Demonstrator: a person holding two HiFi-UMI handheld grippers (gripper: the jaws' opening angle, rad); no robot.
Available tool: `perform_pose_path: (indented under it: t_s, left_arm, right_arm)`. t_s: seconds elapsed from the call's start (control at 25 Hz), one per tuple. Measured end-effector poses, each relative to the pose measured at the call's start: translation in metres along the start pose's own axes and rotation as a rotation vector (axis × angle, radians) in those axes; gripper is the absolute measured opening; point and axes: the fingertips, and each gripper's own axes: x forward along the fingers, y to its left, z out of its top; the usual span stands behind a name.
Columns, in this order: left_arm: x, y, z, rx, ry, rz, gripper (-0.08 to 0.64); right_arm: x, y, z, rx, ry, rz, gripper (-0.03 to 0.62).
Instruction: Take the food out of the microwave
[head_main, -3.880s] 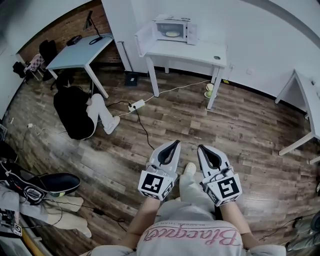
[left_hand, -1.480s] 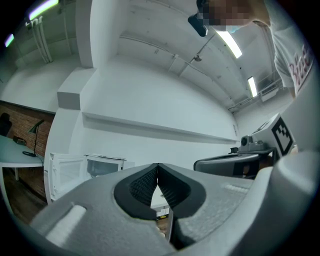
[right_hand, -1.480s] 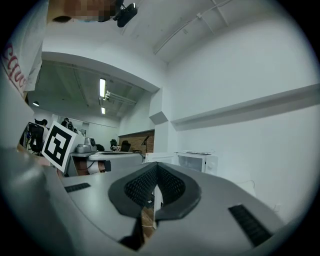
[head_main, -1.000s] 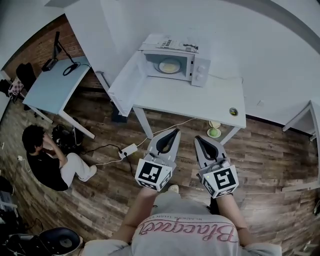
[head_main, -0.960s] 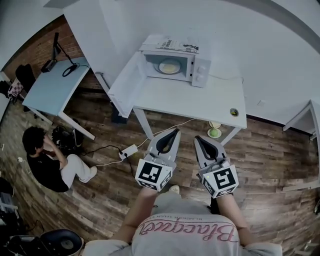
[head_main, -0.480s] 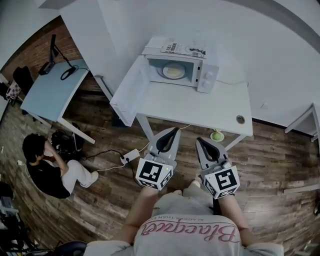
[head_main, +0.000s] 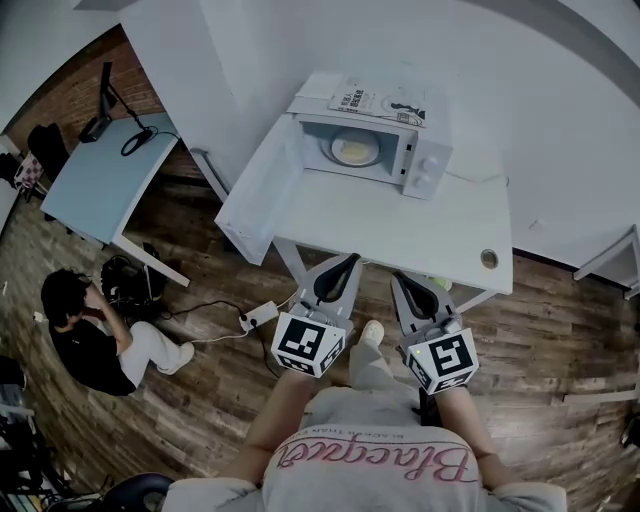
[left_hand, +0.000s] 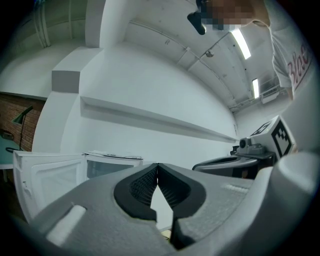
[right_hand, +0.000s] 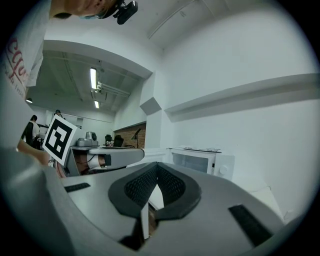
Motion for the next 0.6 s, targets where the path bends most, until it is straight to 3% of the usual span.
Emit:
perform_pose_path:
  t_s: [0.28,0.6]
  left_arm:
    - [0.058,0.043,-0.016,-0.001,0.036,0.03,0.008]
    - [0.127,0.09,-0.03,-0.071,0.076,0.076,0.008]
  right_arm:
    - [0.055,-0.044,-0.002,0.004,-0.003,0.02,0.009]
    - [0.114,-0.104,-0.005,0.025,0.01,0.036,0.009]
